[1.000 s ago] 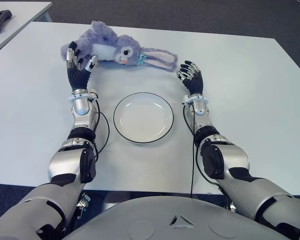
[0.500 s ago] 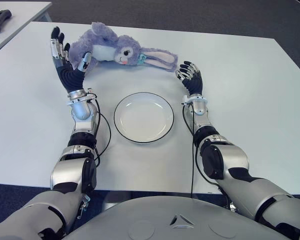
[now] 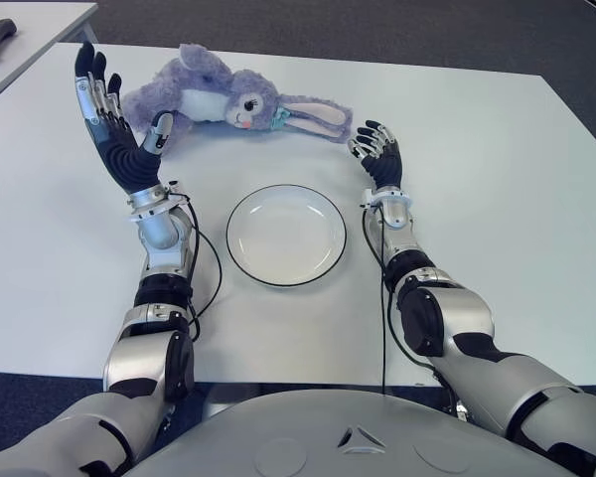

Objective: Put the doll into the plate.

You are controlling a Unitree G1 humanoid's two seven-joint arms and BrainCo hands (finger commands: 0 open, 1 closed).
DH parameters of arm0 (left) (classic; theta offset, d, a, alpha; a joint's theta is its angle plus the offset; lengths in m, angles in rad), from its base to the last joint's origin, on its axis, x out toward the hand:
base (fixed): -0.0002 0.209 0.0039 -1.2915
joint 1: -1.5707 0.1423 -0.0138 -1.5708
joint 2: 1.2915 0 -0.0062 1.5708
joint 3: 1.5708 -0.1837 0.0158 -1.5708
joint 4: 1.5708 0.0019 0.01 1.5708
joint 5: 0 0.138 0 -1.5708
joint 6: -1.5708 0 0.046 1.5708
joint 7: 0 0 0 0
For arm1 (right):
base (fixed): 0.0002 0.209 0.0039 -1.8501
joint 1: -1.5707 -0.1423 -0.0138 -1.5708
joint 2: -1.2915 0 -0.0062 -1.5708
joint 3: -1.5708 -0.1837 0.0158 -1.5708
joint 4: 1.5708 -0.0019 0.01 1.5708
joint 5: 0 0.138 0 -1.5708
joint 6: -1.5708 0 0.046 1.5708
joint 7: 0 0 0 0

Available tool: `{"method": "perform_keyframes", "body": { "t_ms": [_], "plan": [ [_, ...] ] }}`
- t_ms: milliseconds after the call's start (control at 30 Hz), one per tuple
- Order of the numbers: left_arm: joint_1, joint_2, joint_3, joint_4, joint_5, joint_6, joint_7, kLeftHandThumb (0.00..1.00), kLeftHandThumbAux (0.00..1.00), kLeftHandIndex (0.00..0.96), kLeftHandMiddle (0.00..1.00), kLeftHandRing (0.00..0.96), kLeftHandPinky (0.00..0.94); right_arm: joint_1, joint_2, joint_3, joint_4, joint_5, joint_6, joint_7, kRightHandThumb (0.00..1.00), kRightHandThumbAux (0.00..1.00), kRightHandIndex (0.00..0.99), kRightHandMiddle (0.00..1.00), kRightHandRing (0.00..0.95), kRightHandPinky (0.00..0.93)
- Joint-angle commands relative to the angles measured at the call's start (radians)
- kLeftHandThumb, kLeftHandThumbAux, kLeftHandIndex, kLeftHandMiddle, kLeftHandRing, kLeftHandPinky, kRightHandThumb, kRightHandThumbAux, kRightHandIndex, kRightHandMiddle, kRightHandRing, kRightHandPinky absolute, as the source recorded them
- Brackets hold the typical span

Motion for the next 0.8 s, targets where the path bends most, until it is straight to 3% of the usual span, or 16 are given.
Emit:
{"method": "perform_keyframes", "body": {
  "t_ms": [33, 233, 533, 800],
  "plan": [
    [0.274, -0.087, -0.023, 0.0, 0.1, 0.054, 0.035, 0.0, 0.572, 0.004, 0.019, 0.0, 0.0, 0.221, 0.052, 0.005, 0.122, 0.004, 0.049, -0.006, 0.353, 0.818, 0.189, 0.269, 0.237, 0.207],
    [0.274, -0.074, -0.015, -0.075, 0.127, 0.119, 0.042, 0.0, 0.581, 0.003, 0.016, 0.0, 0.0, 0.221, 0.054, 0.006, 0.122, 0.001, 0.048, -0.013, 0.346, 0.823, 0.189, 0.27, 0.235, 0.206],
    [0.275, -0.068, -0.014, -0.16, 0.206, 0.245, 0.086, 0.0, 0.672, 0.02, 0.01, 0.0, 0.0, 0.218, 0.056, 0.011, 0.123, -0.004, 0.05, -0.024, 0.336, 0.835, 0.192, 0.273, 0.242, 0.218],
    [0.141, 0.107, 0.003, -0.089, 0.345, 0.491, 0.175, 0.039, 0.671, 0.01, 0.002, 0.0, 0.0, 0.218, 0.055, 0.014, 0.124, -0.007, 0.05, -0.025, 0.324, 0.821, 0.194, 0.272, 0.244, 0.229]
  ]
}}
